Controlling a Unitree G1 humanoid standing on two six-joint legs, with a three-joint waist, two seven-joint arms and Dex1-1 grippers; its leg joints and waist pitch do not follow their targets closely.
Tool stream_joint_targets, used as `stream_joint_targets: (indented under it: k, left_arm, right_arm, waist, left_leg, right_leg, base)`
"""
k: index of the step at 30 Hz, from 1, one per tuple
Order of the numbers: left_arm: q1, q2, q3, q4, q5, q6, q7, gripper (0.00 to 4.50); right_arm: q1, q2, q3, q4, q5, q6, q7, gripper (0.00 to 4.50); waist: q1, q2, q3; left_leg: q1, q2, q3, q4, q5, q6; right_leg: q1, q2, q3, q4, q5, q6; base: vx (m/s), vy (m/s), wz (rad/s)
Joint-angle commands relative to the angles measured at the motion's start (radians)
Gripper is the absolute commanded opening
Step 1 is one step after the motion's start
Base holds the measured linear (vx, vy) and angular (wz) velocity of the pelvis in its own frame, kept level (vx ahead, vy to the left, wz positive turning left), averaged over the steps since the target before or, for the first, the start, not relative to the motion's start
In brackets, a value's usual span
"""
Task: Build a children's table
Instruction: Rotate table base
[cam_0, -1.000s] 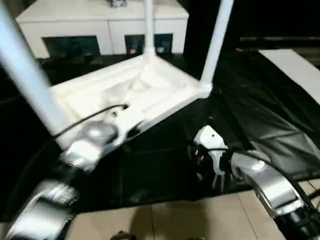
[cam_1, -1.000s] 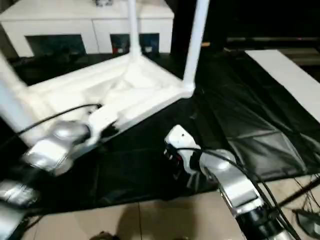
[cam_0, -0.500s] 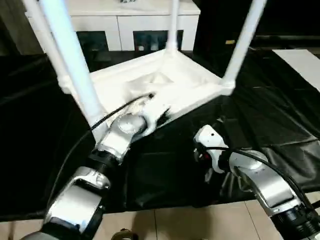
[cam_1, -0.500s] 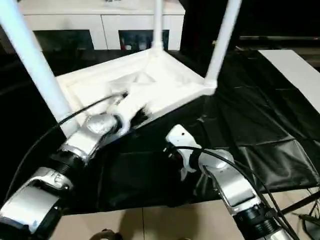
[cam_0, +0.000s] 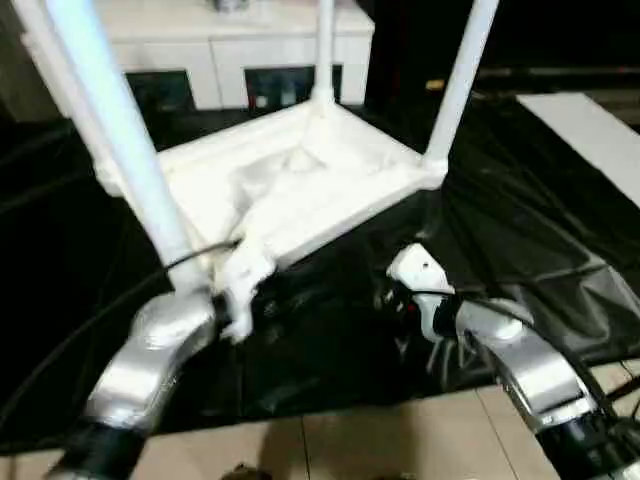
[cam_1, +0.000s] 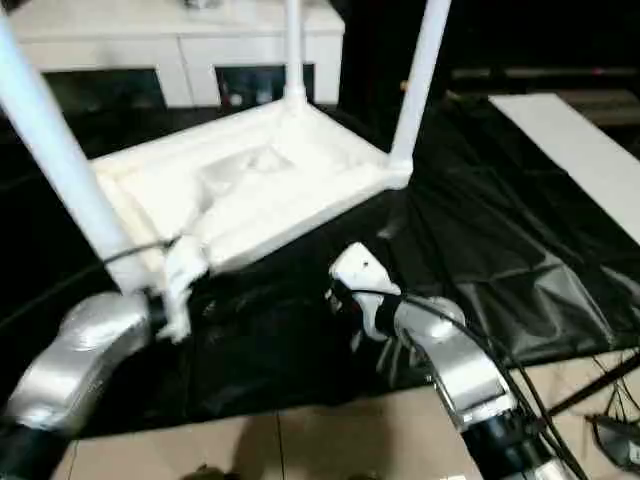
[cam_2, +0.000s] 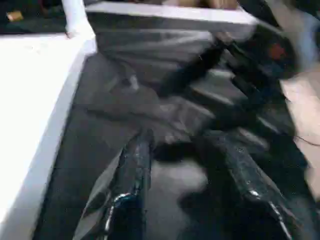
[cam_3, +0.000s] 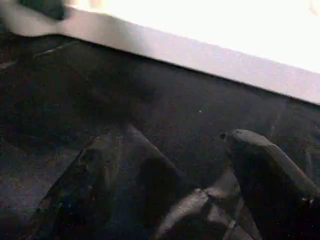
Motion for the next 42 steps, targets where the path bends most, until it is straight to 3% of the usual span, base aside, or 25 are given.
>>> stream_joint_targets:
  k: [1,4,8,9,11,20,23,24,25,26,27,28,29,30,31,32,33,34,35,36,37,38,39,40,42]
  left_arm:
    - [0.048,0.034,0.044,-0.023,-0.023,-0.035,-0.044,2.18]
    - [0.095,0.074,0.091,-0.012,-0.043,-0.042,-0.073,2.43]
    - [0.152,0.156,0.198,0.015,-0.119,0.005,-0.120,2.74]
    - [0.152,0.160,0.209,0.020,-0.126,0.009,-0.121,2.84]
    - [0.155,0.185,0.282,0.045,-0.160,0.015,-0.114,3.08]
    - [0.181,0.261,0.410,0.100,-0.200,0.061,-0.089,3.68]
    - [0.197,0.278,0.447,0.100,-0.210,0.064,-0.085,3.92]
    - [0.198,0.277,0.460,0.094,-0.216,0.064,-0.076,3.98]
    - [0.199,0.275,0.469,0.086,-0.231,0.081,-0.072,4.02]
    - [0.199,0.275,0.470,0.085,-0.233,0.084,-0.071,4.06]
    - [0.202,0.275,0.473,0.084,-0.236,0.088,-0.070,4.26]
    - [0.214,0.279,0.477,0.082,-0.237,0.086,-0.071,4.35]
    - [0.223,0.281,0.482,0.075,-0.243,0.093,-0.073,4.35]
    - [0.231,0.283,0.488,0.070,-0.247,0.097,-0.076,4.42]
    - [0.234,0.284,0.491,0.068,-0.250,0.099,-0.077,4.46]
    - [0.235,0.279,0.499,0.065,-0.255,0.104,-0.070,4.46]
    - [0.233,0.275,0.504,0.063,-0.257,0.108,-0.065,4.46]
    - [0.224,0.262,0.507,0.067,-0.244,0.092,-0.038,4.46]
    - [0.204,0.240,0.509,0.073,-0.229,0.078,0.007,4.46]
    - [0.204,0.240,0.509,0.073,-0.229,0.078,0.007,4.46]
    - [0.186,0.221,0.508,0.077,-0.218,0.067,0.046,4.46]
    - [0.153,0.183,0.503,0.075,-0.187,0.035,0.123,4.46]
    - [0.132,0.157,0.499,0.070,-0.179,0.029,0.166,4.46]
    - [0.119,0.140,0.496,0.066,-0.176,0.026,0.194,4.46]
    - [0.068,0.090,0.483,0.082,-0.159,0.006,0.265,4.46]
  right_arm:
    - [0.010,0.000,-0.013,-0.020,0.009,-0.013,0.000,3.58]
    - [0.014,0.000,-0.014,-0.022,0.008,-0.015,0.001,3.58]
    - [0.023,-0.003,-0.018,-0.019,0.007,-0.023,0.006,3.58]
    - [0.023,-0.003,-0.018,-0.018,0.007,-0.023,0.006,3.58]
    - [0.024,-0.002,-0.019,-0.010,0.005,-0.027,0.008,3.58]
    - [0.032,-0.006,-0.011,-0.004,-0.009,-0.029,0.011,3.58]
    - [0.035,-0.007,-0.012,-0.003,-0.011,-0.031,0.013,3.58]
    - [0.034,-0.006,-0.012,-0.001,-0.012,-0.032,0.013,3.58]
    - [0.033,-0.005,-0.012,0.002,-0.013,-0.032,0.013,3.58]
    - [0.032,-0.005,-0.012,0.002,-0.013,-0.032,0.013,3.58]
    - [0.031,-0.004,-0.011,0.004,-0.014,-0.033,0.014,3.58]
    - [0.030,-0.004,-0.009,0.006,-0.015,-0.035,0.015,3.58]
    - [0.029,-0.003,-0.009,0.008,-0.015,-0.036,0.016,3.58]
    - [0.029,-0.003,-0.008,0.009,-0.015,-0.038,0.018,3.58]
    - [0.029,-0.003,-0.008,0.009,-0.014,-0.039,0.019,3.58]
    - [0.029,-0.003,-0.009,0.010,-0.013,-0.042,0.022,3.58]
    - [0.029,-0.002,-0.009,0.012,-0.012,-0.044,0.023,3.58]
    - [0.029,0.000,-0.010,0.014,-0.011,-0.046,0.024,3.58]
    - [0.028,0.004,-0.011,0.018,-0.010,-0.050,0.022,3.58]
    - [0.028,0.004,-0.011,0.018,-0.010,-0.050,0.022,3.58]
    - [0.026,0.008,-0.012,0.021,-0.010,-0.052,0.021,3.58]
    - [0.025,0.016,-0.013,0.024,-0.005,-0.055,0.017,3.58]
    - [0.024,0.019,-0.012,0.027,-0.006,-0.056,0.015,3.58]
    - [0.023,0.021,-0.011,0.029,-0.006,-0.058,0.012,3.58]
    - [0.018,0.030,-0.013,0.038,-0.007,-0.064,0.004,3.58]
  waist:
    - [-0.007,0.015,-0.055]
    - [-0.010,0.015,-0.052]
    - [-0.023,0.015,-0.046]
    - [-0.023,0.016,-0.047]
    - [-0.023,0.017,-0.045]
    - [-0.036,0.025,-0.038]
    - [-0.044,0.030,-0.032]
    - [-0.049,0.034,-0.026]
    - [-0.060,0.040,-0.014]
    - [-0.041,0.051,-0.016]
    - [-0.006,0.058,-0.008]
    - [0.053,0.051,-0.015]
    - [0.026,-0.027,-0.041]
    - [0.020,-0.024,-0.017]
    - [0.020,-0.024,-0.017]
    - [0.057,0.004,-0.034]
    - [0.053,0.021,-0.051]
    - [0.035,0.022,-0.048]
    - [0.033,0.031,-0.047]
    - [0.029,0.027,-0.041]
    - [0.031,0.026,-0.039]
    - [0.030,0.023,-0.036]
    - [0.031,0.020,-0.032]
    - [0.032,0.019,-0.035]
    - [0.023,0.015,-0.043]
  left_leg:
    - [0.038,0.030,-0.024,-0.094,-0.490,-0.066]
    - [0.046,0.029,-0.027,-0.096,-0.539,-0.074]
    - [0.041,0.025,-0.035,-0.102,-0.593,-0.082]
    - [0.051,0.025,-0.035,-0.100,-0.608,-0.084]
    - [0.054,0.025,-0.035,-0.099,-0.618,-0.085]
    - [0.052,0.022,-0.052,-0.108,-0.697,-0.091]
    - [0.054,0.022,-0.060,-0.114,-0.747,-0.091]
    - [0.063,0.024,-0.061,-0.117,-0.786,-0.091]
    - [0.069,0.029,-0.059,-0.134,-0.857,-0.091]
    - [0.010,0.059,-0.051,-0.197,-0.889,-0.079]
    - [-0.050,0.085,-0.031,-0.262,-0.942,-0.088]
    - [-0.078,0.065,0.049,-0.271,-0.905,-0.085]
    - [0.059,0.030,0.026,-0.101,-0.614,-0.097]
    - [0.090,-0.025,-0.070,0.110,-0.170,-0.025]
    - [0.090,-0.025,-0.070,0.110,-0.170,-0.025]
    - [0.013,0.009,-0.101,-0.005,-0.118,-0.040]
    - [0.088,0.027,-0.072,-0.036,-0.219,-0.054]
    - [0.081,0.032,-0.066,-0.053,-0.282,-0.058]
    - [0.075,0.039,-0.054,-0.070,-0.352,-0.061]
    - [0.070,0.036,-0.046,-0.073,-0.396,-0.063]
    - [0.071,0.034,-0.042,-0.074,-0.429,-0.070]
    - [0.063,0.032,-0.041,-0.076,-0.457,-0.080]
    - [0.064,0.034,-0.043,-0.080,-0.473,-0.091]
    - [0.061,0.033,-0.045,-0.080,-0.458,-0.092]
    - [0.040,0.035,-0.051,-0.087,-0.374,-0.091]
  right_leg:
    - [0.014,-0.027,0.024,-0.081,-0.404,-0.144]
    - [0.007,-0.028,0.025,-0.091,-0.463,-0.125]
    - [0.008,-0.027,0.019,-0.095,-0.537,-0.103]
    - [0.001,-0.026,0.019,-0.100,-0.551,-0.099]
    - [-0.002,-0.027,0.020,-0.102,-0.558,-0.102]
    - [0.007,-0.028,0.001,-0.113,-0.631,-0.069]
    - [0.010,-0.024,-0.016,-0.121,-0.645,-0.061]
    - [0.007,-0.019,-0.029,-0.129,-0.661,-0.057]
    - [0.015,0.004,-0.068,-0.136,-0.648,-0.048]
    - [0.096,0.009,-0.068,-0.015,-0.507,-0.067]
    - [0.141,0.016,-0.059,0.108,-0.404,-0.083]
    - [0.138,0.033,-0.042,0.166,-0.321,-0.071]
    - [0.022,-0.033,0.046,0.024,-0.792,0.011]
    - [-0.071,-0.137,0.130,-0.167,-1.167,-0.031]
    - [-0.071,-0.137,0.130,-0.167,-1.167,-0.031]
    - [0.042,-0.097,0.088,-0.080,-0.805,-0.087]
    - [-0.012,-0.013,0.050,-0.035,-0.441,-0.151]
    - [-0.004,0.003,0.047,-0.024,-0.318,-0.189]
    - [0.008,0.006,0.042,-0.022,-0.204,-0.241]
    - [0.012,0.004,0.042,-0.029,-0.224,-0.247]
    - [0.012,-0.001,0.043,-0.035,-0.262,-0.247]
    - [0.021,-0.011,0.045,-0.042,-0.331,-0.232]
    - [0.027,-0.023,0.047,-0.057,-0.415,-0.198]
    - [0.031,-0.026,0.048,-0.056,-0.419,-0.188]
    - [0.050,-0.027,0.045,-0.047,-0.342,-0.172]
  base:
    - [0.000,0.000,0.00]
    - [0.000,0.000,0.00]
    - [0.000,0.000,0.00]
    - [0.000,0.000,0.00]
    - [0.000,0.000,0.00]
    - [0.000,0.000,0.00]
    - [0.000,0.000,0.00]
    - [-0.057,0.007,-0.09]
    - [0.000,0.000,0.00]
    - [0.000,0.000,0.00]
    - [-0.102,-0.018,0.00]
    - [-0.089,-0.066,0.10]
    - [-0.089,-0.066,0.10]
    - [0.073,-0.144,0.04]
    - [0.134,-0.073,-0.22]
    - [0.134,-0.073,-0.22]
    - [0.000,0.000,0.00]
    - [-0.110,-0.060,0.46]
    - [-0.110,-0.060,0.46]
    - [-0.065,-0.017,0.23]
    - [0.000,0.000,0.00]
    - [0.000,0.000,0.00]
    - [0.000,0.000,0.00]
    - [0.000,0.000,0.00]
    - [0.000,0.000,0.00]
